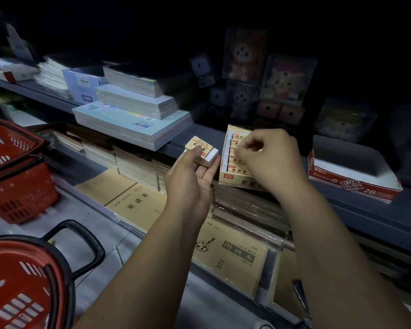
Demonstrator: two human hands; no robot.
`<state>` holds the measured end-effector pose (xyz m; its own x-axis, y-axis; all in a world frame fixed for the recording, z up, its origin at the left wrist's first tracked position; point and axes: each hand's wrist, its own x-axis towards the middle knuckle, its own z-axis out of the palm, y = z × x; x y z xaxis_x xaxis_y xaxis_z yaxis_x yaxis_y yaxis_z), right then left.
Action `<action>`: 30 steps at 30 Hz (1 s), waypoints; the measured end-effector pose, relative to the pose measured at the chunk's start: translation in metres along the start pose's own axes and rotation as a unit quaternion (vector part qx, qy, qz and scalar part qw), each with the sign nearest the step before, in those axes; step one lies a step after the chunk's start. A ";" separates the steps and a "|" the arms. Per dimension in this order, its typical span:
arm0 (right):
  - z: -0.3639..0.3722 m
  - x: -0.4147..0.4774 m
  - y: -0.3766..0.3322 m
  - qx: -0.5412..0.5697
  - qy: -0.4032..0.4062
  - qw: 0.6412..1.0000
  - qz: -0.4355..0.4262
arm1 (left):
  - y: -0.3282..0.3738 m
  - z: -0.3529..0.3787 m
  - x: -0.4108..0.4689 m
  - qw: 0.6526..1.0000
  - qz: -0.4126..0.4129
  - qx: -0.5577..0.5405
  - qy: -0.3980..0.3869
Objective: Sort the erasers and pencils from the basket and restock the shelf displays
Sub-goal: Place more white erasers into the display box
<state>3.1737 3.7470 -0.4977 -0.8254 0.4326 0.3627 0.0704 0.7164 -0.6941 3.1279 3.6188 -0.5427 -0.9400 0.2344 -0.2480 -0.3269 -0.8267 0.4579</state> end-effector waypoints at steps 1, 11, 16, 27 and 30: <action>0.003 -0.001 -0.003 0.029 -0.005 1.000 -0.012 | 0.001 -0.001 0.000 1.000 0.000 0.005 -0.010; 0.024 -0.001 -0.021 0.145 -0.080 0.986 -0.029 | 0.014 -0.011 0.000 0.992 0.010 0.089 -0.093; 0.025 0.000 -0.025 0.194 -0.070 0.978 0.025 | 0.021 -0.014 0.001 0.991 0.010 0.101 -0.092; 0.013 -0.004 -0.026 0.322 -0.082 0.938 0.094 | 0.020 -0.010 -0.004 0.995 -0.008 0.065 -0.079; 0.005 -0.006 -0.023 0.331 -0.068 0.934 0.119 | 0.017 -0.010 -0.005 0.997 -0.011 0.057 -0.058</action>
<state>3.1742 3.7251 -0.4876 -0.8969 0.4311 0.0985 -0.0634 0.0950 -0.9935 3.1283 3.5985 -0.5416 -0.9355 0.3145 -0.1607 -0.3495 -0.7590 0.5493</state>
